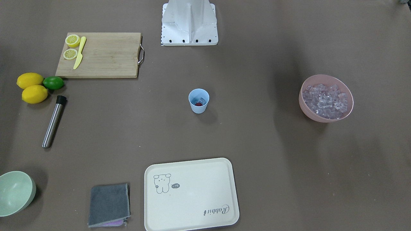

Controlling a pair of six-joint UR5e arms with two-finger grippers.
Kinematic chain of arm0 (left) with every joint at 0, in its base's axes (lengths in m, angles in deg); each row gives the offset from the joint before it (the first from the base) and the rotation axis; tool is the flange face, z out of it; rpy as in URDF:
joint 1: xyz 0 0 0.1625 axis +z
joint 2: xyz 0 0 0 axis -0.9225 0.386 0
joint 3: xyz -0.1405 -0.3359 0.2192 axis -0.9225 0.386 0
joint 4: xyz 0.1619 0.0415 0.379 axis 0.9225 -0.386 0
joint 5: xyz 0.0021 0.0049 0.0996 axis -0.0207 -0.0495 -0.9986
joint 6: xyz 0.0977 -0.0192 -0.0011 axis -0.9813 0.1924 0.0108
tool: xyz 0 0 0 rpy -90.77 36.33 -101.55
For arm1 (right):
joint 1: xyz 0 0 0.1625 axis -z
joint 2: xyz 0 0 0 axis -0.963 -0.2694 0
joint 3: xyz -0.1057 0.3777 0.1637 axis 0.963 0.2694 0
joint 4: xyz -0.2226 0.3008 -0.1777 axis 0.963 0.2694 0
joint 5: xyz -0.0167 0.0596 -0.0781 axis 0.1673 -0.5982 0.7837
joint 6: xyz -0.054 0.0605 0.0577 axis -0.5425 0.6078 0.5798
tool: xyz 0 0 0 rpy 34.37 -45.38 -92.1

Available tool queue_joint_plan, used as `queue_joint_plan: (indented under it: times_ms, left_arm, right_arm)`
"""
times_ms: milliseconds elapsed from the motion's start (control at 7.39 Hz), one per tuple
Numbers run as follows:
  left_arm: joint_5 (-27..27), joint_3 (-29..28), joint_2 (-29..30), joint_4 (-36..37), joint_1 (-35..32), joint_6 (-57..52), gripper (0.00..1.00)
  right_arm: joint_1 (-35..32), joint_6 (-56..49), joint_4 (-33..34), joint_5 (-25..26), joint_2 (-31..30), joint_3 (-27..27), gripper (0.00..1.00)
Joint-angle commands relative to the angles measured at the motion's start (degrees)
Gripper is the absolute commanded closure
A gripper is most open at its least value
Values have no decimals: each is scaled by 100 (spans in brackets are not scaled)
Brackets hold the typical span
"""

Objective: Mash ice and strawberries in cup

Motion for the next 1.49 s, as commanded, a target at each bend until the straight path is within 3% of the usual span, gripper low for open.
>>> queue_joint_plan:
  times_ms: [0,1353]
  left_arm:
    - [-9,-21,-1,1,-2,-15,3]
    - [-141,41,16,9,-2,2,3]
  right_arm:
    - [18,-49,-11,-3,-19,46,0]
    - [27,-66,-29,-21,-133,-24,0]
